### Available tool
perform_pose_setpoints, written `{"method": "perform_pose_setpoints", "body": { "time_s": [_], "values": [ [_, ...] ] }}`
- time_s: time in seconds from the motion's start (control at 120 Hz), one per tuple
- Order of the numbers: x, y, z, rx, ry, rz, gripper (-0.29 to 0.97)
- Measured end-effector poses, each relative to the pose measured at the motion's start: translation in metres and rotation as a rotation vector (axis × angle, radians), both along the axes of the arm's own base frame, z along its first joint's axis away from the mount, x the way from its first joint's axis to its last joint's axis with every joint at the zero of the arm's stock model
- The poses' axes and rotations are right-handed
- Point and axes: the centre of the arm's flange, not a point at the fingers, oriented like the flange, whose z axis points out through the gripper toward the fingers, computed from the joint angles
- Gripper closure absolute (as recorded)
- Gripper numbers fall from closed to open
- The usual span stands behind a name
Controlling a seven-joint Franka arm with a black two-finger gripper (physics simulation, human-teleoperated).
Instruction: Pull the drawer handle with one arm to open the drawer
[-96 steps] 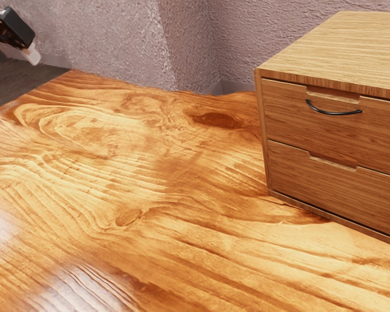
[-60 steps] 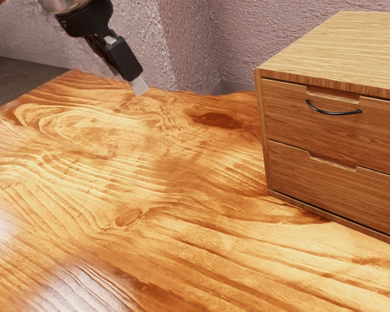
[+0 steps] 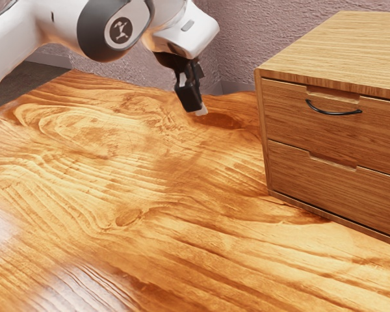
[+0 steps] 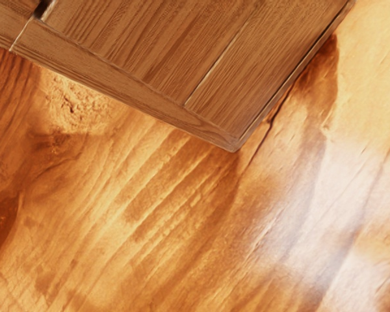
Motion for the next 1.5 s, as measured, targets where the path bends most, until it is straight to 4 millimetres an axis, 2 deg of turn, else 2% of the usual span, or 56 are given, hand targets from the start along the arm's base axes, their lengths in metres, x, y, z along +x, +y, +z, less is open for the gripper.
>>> {"method": "perform_pose_setpoints", "body": {
  "time_s": [0.125, 0.275, 0.425, 0.533, 0.625, 0.708, 0.808, 0.85, 1.0, 1.15, 1.242, 1.408, 1.5],
  "values": [
    [0.001, -0.040, -0.007, 0.052, -0.025, -0.144, 0.02],
    [-0.001, -0.063, -0.010, 0.092, -0.035, -0.252, 0.02],
    [-0.016, -0.086, -0.012, 0.134, -0.022, -0.348, 0.02],
    [-0.034, -0.103, -0.003, 0.162, -0.029, -0.409, 0.02],
    [-0.037, -0.111, -0.003, 0.172, -0.033, -0.449, 0.02],
    [-0.042, -0.145, -0.006, 0.177, -0.048, -0.528, 0.02],
    [-0.054, -0.203, -0.010, 0.184, -0.098, -0.660, 0.02],
    [-0.049, -0.215, -0.016, 0.182, -0.120, -0.691, 0.02],
    [-0.036, -0.220, -0.010, 0.190, -0.246, -0.730, 0.02],
    [-0.016, -0.223, -0.018, 0.193, -0.294, -0.758, 0.02],
    [-0.007, -0.220, -0.020, 0.201, -0.282, -0.764, 0.02],
    [-0.005, -0.210, -0.026, 0.231, -0.200, -0.765, 0.02],
    [0.001, -0.216, -0.028, 0.238, -0.187, -0.781, 0.02]
  ]
}}
